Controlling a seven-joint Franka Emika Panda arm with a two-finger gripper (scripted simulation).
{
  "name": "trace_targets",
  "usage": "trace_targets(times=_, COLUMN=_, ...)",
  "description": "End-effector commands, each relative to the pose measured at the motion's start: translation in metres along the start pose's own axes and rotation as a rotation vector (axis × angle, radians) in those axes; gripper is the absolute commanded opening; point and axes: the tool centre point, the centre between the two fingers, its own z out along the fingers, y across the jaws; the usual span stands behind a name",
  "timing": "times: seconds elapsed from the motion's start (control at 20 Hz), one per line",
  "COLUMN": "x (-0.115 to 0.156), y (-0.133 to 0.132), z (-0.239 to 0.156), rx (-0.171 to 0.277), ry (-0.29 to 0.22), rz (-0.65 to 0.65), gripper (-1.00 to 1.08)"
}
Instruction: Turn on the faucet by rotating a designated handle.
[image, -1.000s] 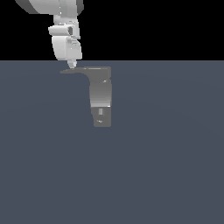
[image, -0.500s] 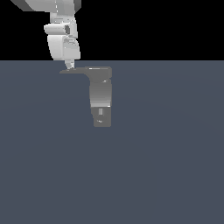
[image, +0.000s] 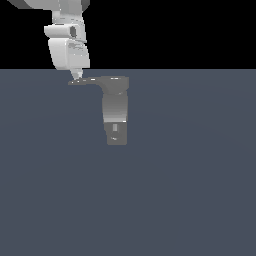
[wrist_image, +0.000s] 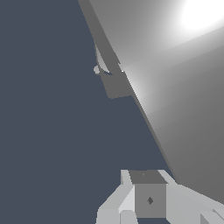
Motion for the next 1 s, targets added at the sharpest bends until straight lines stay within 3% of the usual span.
trace_targets(times=0.0, x=-0.001, y=0.009, z=0.0, rx=-0.004, ry=0.002, rz=-0.001, gripper=-1.0)
trace_targets(times=0.7, x=-0.002, y=0.049, z=0.0, rx=-0.004, ry=0.002, rz=-0.001, gripper=-1.0)
trace_targets(times=0.95, x=0.006, y=0.05, z=0.0, rx=-0.001, ry=0.001, rz=0.003, gripper=-1.0)
